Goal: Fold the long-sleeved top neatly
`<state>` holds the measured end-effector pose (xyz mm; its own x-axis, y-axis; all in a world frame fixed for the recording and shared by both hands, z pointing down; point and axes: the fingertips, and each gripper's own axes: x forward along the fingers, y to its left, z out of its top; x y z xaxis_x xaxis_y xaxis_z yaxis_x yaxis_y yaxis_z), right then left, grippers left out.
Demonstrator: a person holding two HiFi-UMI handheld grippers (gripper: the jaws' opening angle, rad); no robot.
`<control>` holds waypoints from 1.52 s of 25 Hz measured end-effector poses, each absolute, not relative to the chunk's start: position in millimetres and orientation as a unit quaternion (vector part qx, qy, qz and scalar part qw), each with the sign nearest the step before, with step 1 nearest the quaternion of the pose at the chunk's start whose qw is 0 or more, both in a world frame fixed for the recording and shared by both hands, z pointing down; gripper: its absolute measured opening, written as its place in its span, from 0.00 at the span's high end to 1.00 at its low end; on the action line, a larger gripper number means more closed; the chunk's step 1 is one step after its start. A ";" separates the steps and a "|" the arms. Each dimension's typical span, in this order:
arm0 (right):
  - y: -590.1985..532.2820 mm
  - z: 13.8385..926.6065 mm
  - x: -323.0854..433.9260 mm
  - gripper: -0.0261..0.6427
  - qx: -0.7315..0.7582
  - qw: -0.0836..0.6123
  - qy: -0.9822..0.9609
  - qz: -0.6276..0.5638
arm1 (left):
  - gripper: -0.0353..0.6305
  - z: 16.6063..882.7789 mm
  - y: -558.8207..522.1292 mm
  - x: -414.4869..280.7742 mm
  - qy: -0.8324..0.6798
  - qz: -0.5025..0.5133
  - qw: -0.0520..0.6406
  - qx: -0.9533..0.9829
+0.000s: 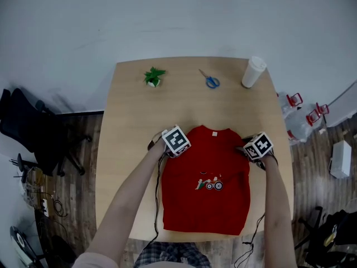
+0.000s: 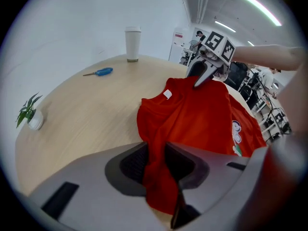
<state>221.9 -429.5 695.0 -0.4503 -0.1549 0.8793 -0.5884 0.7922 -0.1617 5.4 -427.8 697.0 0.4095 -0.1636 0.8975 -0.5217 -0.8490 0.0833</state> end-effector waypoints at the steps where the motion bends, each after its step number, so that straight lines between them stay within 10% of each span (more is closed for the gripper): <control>1: -428.1 693.8 220.1 0.73 0.221 0.477 -0.822 0.218 | 0.79 697.1 -426.7 7.0 -0.207 0.504 0.169 0.821; 6: -426.0 688.4 218.7 0.88 0.212 0.487 -0.828 0.177 | 0.85 688.6 -431.0 8.0 -0.219 0.503 0.128 0.826; 38: -282.5 566.1 212.4 0.89 0.279 0.429 -0.853 -0.098 | 0.86 570.3 -289.8 16.3 -0.246 0.419 -0.084 0.870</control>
<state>212.4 -282.5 566.1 -0.4760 -0.5604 0.6778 -0.3917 0.8251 0.4071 16.3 -289.8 570.3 0.5284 -0.4980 0.6876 -0.3576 -0.8651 -0.3517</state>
